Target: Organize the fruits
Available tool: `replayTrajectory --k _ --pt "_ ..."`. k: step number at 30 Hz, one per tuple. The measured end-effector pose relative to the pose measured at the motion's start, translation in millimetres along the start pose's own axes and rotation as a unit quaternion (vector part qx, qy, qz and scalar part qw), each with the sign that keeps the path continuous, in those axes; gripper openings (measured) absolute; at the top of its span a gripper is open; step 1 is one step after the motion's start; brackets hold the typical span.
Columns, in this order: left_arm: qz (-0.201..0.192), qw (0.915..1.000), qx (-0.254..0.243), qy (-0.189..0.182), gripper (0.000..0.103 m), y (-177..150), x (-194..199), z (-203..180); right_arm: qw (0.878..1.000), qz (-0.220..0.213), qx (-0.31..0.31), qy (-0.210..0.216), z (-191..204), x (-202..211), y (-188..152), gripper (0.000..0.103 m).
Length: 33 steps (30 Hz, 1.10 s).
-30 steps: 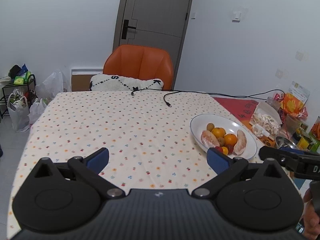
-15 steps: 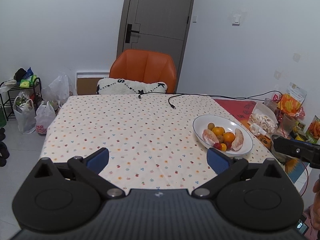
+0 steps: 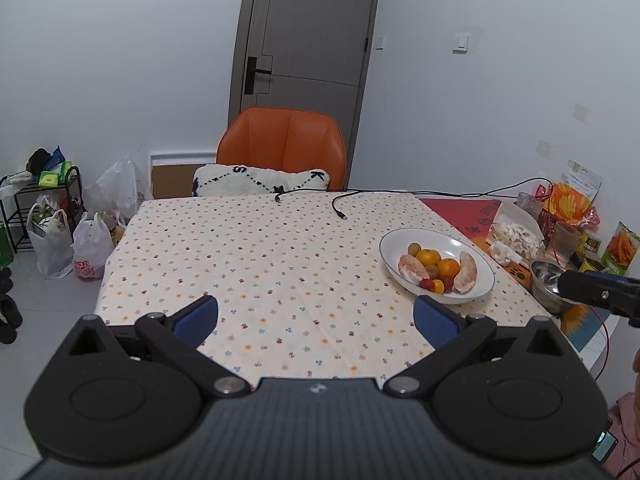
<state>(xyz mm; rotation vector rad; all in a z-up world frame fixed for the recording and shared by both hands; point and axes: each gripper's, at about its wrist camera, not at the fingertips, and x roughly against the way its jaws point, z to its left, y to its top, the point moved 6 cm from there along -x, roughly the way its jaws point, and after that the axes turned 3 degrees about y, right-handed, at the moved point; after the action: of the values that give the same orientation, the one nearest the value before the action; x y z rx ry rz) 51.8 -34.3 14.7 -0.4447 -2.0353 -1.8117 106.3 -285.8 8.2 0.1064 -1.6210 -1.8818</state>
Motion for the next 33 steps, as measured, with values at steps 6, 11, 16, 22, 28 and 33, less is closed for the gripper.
replayTrajectory --k 6,11,16,22,28,33 --pt "-0.006 0.9999 0.001 0.011 0.103 -0.2 7.8 5.6 1.000 0.010 0.011 0.027 4.8 5.5 -5.2 0.103" --pt "-0.003 0.9998 0.003 0.017 0.103 -3.7 9.7 10.5 0.999 0.020 0.014 0.040 8.7 4.0 -8.8 0.103" --pt "0.001 0.9997 0.009 0.020 0.103 -7.9 9.1 16.4 0.999 0.024 0.012 0.041 9.4 1.7 -11.4 0.103" --pt "0.002 0.9997 0.015 0.020 0.103 -9.1 8.5 20.8 0.999 0.021 0.009 0.040 9.8 2.4 -11.1 0.103" --pt "0.001 0.9997 0.015 0.020 0.103 -9.3 9.2 21.5 0.999 0.020 0.011 0.039 10.1 2.2 -10.8 0.103" --pt "0.002 0.9997 0.012 0.020 0.103 -9.7 9.3 21.9 0.999 0.021 0.010 0.037 9.6 2.3 -10.7 0.103"
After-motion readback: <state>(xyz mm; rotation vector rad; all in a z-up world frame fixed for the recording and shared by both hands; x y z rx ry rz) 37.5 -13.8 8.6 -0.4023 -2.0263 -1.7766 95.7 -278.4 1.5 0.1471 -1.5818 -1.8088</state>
